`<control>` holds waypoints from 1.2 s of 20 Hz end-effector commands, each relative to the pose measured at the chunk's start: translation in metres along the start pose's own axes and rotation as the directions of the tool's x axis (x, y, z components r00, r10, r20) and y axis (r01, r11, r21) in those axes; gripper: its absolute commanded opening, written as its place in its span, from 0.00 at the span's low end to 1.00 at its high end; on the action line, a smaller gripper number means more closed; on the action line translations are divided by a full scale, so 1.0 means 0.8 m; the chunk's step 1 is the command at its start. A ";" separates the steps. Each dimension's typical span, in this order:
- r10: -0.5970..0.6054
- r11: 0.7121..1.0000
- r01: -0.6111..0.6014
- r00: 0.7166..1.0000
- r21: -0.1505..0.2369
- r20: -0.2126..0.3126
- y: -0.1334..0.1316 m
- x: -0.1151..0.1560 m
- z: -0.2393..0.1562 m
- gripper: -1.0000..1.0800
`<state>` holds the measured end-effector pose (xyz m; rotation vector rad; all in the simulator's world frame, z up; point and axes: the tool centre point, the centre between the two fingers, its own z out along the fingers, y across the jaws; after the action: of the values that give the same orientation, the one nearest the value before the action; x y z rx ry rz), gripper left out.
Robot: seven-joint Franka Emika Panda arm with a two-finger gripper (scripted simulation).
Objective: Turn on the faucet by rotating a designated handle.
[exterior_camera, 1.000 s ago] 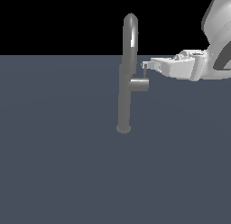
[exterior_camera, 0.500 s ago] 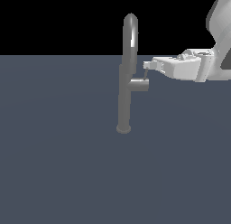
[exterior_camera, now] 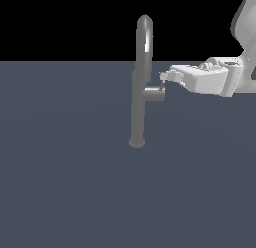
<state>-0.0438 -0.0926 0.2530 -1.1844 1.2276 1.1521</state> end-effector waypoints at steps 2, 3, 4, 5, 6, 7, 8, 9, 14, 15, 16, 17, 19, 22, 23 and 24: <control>0.021 1.000 -0.021 1.000 -0.007 0.008 0.025 0.014 0.000 0.00; 0.021 1.000 -0.021 1.000 -0.007 0.008 0.025 0.014 0.000 0.00; 0.003 1.000 -0.003 1.000 -0.005 0.004 0.015 0.004 0.000 0.00; 0.006 1.000 -0.006 1.000 -0.005 0.005 0.019 0.011 0.000 0.00; 0.008 1.000 -0.008 1.000 -0.005 0.005 0.023 0.017 0.000 0.00; 0.011 1.000 -0.011 1.000 -0.006 0.006 0.028 0.023 0.000 0.00; 0.013 1.000 -0.013 1.000 -0.006 0.007 0.032 0.030 0.000 0.00; 0.016 1.000 -0.016 1.000 -0.006 0.007 0.036 0.036 0.000 0.00; -0.007 1.000 0.007 1.000 -0.008 0.005 0.034 0.035 0.000 0.00; -0.003 1.000 0.003 1.000 -0.008 0.006 0.036 0.044 0.000 0.00; 0.002 1.000 -0.001 1.000 -0.008 0.006 0.038 0.052 0.000 0.00; 0.006 1.000 -0.006 1.000 -0.008 0.007 0.039 0.060 0.000 0.00; 0.014 1.000 -0.014 1.000 -0.007 0.008 0.043 0.076 0.000 0.00; -0.018 1.000 0.018 1.000 -0.011 0.009 0.035 0.057 0.000 0.00; -0.014 1.000 0.014 1.000 -0.011 0.009 0.034 0.064 0.000 0.00; -0.010 1.000 0.010 1.000 -0.011 0.009 0.033 0.070 0.000 0.00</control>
<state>-0.0691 -0.0914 0.2057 -1.1980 1.1991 1.1498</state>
